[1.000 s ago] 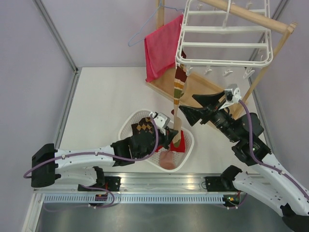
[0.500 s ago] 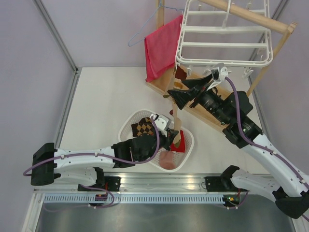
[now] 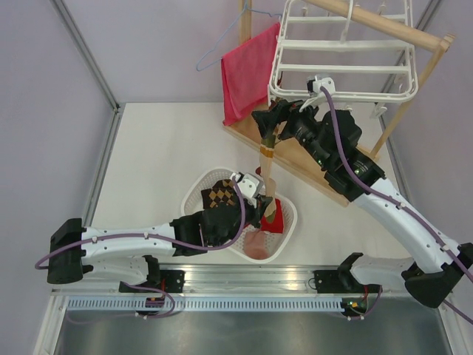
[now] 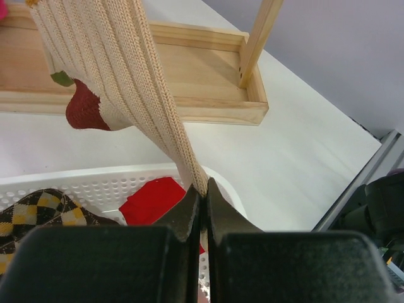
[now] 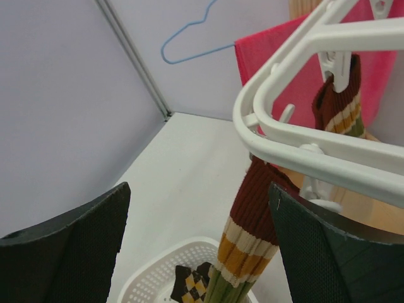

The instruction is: Remove the socks clipped to the hanger

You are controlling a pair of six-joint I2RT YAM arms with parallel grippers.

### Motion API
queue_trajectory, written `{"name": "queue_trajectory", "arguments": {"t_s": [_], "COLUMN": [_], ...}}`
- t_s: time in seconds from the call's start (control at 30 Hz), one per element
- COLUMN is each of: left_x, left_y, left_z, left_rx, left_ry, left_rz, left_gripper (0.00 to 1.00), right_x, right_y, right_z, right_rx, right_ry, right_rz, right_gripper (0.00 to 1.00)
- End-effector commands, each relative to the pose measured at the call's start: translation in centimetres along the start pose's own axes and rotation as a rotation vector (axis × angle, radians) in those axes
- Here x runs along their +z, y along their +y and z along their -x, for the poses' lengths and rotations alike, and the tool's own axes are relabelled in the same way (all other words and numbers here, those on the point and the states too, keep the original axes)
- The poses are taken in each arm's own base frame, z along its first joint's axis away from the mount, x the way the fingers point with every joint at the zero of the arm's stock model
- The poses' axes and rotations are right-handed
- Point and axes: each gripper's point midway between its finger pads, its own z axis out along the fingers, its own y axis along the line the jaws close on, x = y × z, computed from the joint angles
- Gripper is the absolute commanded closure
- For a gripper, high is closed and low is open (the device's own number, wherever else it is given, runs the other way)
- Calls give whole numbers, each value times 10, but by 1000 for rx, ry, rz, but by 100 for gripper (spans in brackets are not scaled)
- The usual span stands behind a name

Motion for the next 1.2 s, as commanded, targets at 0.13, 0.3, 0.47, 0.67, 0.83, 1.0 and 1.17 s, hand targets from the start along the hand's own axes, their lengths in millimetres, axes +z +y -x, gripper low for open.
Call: {"name": "queue_trajectory", "arguments": {"t_s": [0.13,0.3,0.47,0.67,0.83,1.0,1.17], "left_x": [2,2,-1,-3,-4,-3,-3], "left_y": [-3,-4,-2,-2,-1,-1,-2], "left_z": [17,18,19,19,19,18,16], "left_rx": [36,54,52,52,59,59,56], "left_ry": [-29,-29,-34,-34,-36,-33,-29], "left_rz": [7,3,0,-8,-5,-4,-7], "left_gripper": [98,98,98,98,98,98,98], "right_x": [0,14,26,32,27,17,9], "right_y": [-14,-7,-9,-9,-10,-11,-12], "right_z": [9,2,-3,-12,-7,10,20], "right_rx": [-36,-88,-139,-159,-161,-151,-150], "right_ry": [-40,-37,-45,-39,-55,-90,-107], "right_rz": [-176,-239,-330,-371,-384,-391,-394], "right_gripper": [7,7,8,7,8,7,7]}}
